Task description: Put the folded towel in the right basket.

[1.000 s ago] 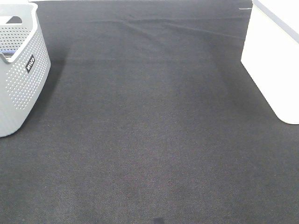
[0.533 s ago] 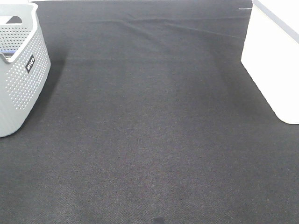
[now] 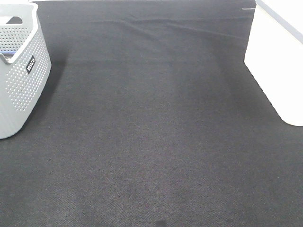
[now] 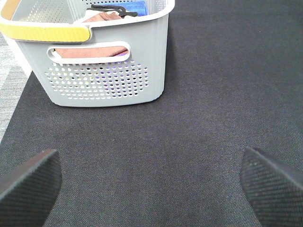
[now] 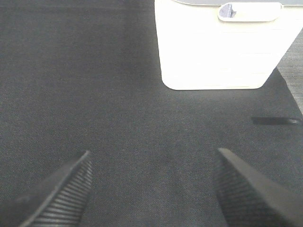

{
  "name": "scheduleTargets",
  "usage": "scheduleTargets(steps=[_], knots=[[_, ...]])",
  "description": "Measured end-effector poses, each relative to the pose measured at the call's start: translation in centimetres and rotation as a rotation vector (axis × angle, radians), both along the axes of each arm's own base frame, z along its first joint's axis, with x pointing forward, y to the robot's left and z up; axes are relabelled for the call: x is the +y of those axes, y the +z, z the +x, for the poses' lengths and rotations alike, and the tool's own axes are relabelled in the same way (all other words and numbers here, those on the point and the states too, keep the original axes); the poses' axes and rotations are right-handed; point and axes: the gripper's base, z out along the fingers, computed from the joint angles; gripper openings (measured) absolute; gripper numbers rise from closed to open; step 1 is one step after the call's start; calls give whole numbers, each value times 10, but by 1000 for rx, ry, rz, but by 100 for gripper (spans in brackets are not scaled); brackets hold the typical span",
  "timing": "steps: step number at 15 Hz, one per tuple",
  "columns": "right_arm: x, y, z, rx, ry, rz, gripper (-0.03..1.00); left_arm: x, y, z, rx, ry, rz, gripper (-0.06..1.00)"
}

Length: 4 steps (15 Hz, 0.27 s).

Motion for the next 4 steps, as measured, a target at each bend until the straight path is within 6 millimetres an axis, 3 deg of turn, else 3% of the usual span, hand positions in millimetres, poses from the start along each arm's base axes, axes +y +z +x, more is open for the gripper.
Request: scheduleTargets(steps=[4], knots=[[0,0,0,0,0,0,69,0,0,0,0,0,0,97]])
